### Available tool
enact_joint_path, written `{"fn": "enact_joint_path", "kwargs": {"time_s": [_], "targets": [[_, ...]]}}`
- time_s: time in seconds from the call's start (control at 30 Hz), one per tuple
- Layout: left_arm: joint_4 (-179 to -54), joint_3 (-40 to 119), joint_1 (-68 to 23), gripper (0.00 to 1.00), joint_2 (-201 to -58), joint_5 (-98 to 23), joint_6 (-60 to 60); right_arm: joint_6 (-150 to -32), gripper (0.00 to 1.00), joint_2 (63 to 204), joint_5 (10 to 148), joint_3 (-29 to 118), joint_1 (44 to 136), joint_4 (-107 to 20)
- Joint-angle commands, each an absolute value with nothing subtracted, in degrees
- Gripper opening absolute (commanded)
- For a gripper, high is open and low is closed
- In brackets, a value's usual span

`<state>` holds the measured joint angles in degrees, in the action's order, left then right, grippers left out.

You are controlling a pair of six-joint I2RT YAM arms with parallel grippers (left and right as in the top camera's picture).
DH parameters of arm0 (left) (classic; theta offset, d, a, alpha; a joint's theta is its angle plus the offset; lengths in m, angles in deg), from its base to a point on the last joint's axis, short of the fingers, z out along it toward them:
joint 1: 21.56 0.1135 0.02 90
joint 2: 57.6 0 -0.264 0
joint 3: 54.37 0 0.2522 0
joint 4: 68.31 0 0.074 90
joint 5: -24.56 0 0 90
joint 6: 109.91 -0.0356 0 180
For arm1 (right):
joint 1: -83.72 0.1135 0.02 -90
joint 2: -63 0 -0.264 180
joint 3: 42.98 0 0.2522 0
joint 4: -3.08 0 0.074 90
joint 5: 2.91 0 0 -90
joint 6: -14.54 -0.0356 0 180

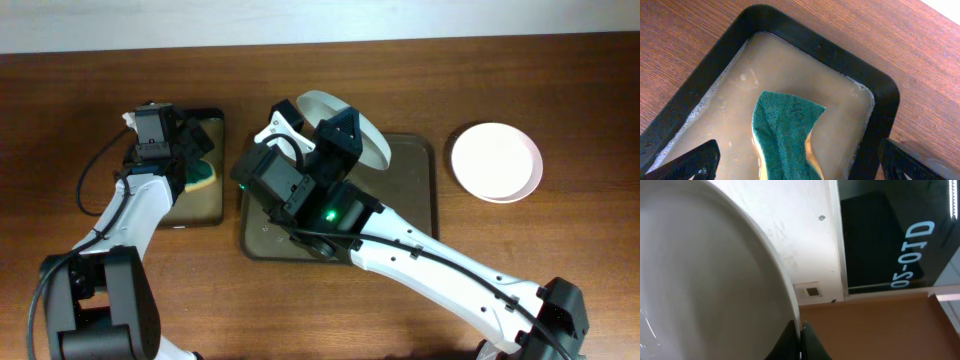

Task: Clean dirty plates on tray and stack at the side

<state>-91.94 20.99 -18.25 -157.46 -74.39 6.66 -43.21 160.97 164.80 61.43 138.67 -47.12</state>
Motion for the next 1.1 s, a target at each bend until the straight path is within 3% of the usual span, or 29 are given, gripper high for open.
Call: {"fn": "enact_joint_path", "kwargs": {"time_s": [0.0, 0.1, 0.27, 0.33, 0.4, 0.43, 0.5, 0.6, 0.67, 0.77, 0.83, 1.07], "targets": [[-92.0, 21.1, -18.0, 1.0, -156.3, -74.2, 6.1, -54.3, 0.04, 159.8, 155.9, 62.6, 138.6, -49.9], [-92.0, 21.1, -18.0, 0.99, -156.3, -74.2, 6.1, -49.4, 0.04, 160.2, 126.8, 62.1, 135.2, -62.0], [-92.0, 21.1, -18.0, 0.99, -156.3, -74.2, 6.1, -70.5, 0.04, 159.7, 150.2, 62.2, 131.3, -63.5], [-92.0, 21.1, -18.0, 0.99, -156.3, -74.2, 6.1, -70.5, 0.04, 159.8, 139.2, 62.2, 130.2, -63.9], [-92.0, 21.1, -18.0, 0.99, -156.3, -74.2, 6.1, -55.5, 0.04, 160.1, 115.5, 62.2, 128.4, -69.4], [-92.0, 21.1, -18.0, 0.99, -156.3, -74.2, 6.1, -52.8, 0.04, 160.1, 113.7, 62.2, 127.5, -71.8], [-92.0, 21.1, -18.0, 0.99, -156.3, -74.2, 6.1, -62.9, 0.04, 160.1, 119.3, 62.2, 124.0, -72.4], [-92.0, 21.1, -18.0, 0.99, -156.3, -74.2, 6.1, -77.3, 0.04, 160.1, 120.0, 62.2, 114.0, -72.7], [-92.0, 21.1, -18.0, 0.99, -156.3, -74.2, 6.1, -81.7, 0.04, 160.1, 109.3, 62.2, 104.3, -72.6], [-92.0, 21.1, -18.0, 0.99, -156.3, -74.2, 6.1, -81.8, 0.04, 160.1, 87.3, 61.7, 89.5, -71.3], [-92.0, 21.1, -18.0, 0.99, -156.3, -74.2, 6.1, -81.7, 0.04, 160.1, 79.9, 61.1, 82.1, -71.1], [-92.0, 21.1, -18.0, 1.0, -156.3, -74.2, 6.1, -81.8, 0.04, 160.1, 77.0, 53.8, 61.1, -68.4]]}}
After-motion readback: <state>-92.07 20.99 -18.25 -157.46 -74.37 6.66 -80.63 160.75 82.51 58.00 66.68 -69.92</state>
